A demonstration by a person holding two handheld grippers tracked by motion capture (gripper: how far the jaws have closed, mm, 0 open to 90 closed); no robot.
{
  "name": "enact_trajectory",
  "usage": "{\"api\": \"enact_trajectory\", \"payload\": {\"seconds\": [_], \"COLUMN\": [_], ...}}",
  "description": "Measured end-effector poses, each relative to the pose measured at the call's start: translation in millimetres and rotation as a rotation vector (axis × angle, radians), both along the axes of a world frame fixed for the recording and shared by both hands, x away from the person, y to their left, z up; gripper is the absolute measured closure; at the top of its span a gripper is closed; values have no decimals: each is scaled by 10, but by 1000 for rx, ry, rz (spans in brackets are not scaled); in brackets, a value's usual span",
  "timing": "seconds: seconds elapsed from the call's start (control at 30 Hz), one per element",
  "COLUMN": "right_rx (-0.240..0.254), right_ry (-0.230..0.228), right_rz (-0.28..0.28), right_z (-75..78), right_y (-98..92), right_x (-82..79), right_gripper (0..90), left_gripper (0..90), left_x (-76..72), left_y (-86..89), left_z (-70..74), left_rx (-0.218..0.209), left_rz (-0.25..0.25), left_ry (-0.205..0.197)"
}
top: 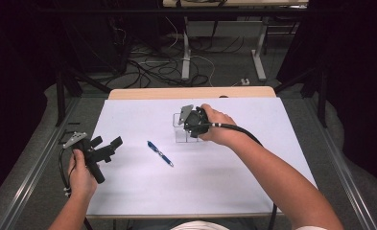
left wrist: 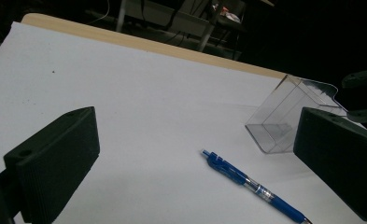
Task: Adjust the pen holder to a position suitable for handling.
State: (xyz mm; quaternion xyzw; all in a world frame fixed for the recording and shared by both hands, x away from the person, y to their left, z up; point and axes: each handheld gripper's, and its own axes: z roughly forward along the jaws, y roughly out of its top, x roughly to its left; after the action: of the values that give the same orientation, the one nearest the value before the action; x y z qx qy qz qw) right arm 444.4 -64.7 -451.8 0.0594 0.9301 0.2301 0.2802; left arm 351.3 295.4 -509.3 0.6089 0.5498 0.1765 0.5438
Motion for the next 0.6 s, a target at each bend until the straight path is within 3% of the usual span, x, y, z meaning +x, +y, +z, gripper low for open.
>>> {"api": "enact_trajectory", "payload": {"seconds": [0.1, 0.17, 0.37, 0.6], "right_rx": [77, 100, 122, 209], "right_ry": [32, 58, 160, 120], "right_rz": [-60, -103, -192, -237], "right_z": [30, 56, 168, 273], "right_y": [-18, -37, -103, -215], "right_x": [-41, -51, -40, -84], "right_gripper": [436, 409, 321, 177], "left_gripper": [2, 2, 2, 2], "left_x": [-1, 0, -1, 2], "left_y": [2, 0, -4, -6], "left_z": [2, 2, 8, 15], "left_rx": [0, 1, 1, -4], "left_rz": [-2, -2, -2, 2], "left_ry": [5, 5, 3, 5]}}
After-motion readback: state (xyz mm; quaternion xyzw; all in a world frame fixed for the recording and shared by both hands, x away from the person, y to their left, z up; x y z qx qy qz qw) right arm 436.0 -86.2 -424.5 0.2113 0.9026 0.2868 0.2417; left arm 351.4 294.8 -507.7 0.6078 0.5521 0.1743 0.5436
